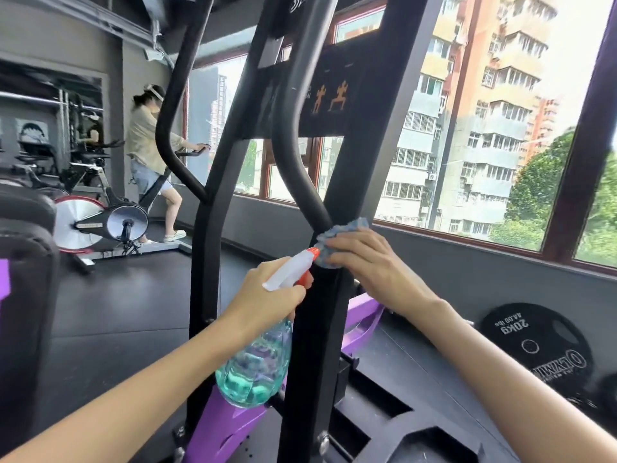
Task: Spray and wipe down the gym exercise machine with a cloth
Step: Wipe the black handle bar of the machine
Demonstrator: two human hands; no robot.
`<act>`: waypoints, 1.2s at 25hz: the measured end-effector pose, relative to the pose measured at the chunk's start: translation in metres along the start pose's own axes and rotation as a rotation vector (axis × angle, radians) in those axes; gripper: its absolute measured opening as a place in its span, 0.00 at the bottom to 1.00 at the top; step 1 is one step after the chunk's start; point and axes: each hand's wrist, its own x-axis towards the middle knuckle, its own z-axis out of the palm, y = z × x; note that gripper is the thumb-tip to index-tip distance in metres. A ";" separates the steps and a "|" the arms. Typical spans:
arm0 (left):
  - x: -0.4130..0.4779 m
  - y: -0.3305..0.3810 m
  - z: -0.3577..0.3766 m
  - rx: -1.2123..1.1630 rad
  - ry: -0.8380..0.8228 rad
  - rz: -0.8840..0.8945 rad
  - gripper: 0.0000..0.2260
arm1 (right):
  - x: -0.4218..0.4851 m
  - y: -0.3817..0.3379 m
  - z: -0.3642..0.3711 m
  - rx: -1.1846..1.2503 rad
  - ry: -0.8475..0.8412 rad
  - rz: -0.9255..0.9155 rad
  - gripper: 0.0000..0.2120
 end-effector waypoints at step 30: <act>0.022 0.045 0.005 0.242 0.134 0.125 0.07 | 0.003 -0.089 0.063 0.539 0.520 0.735 0.26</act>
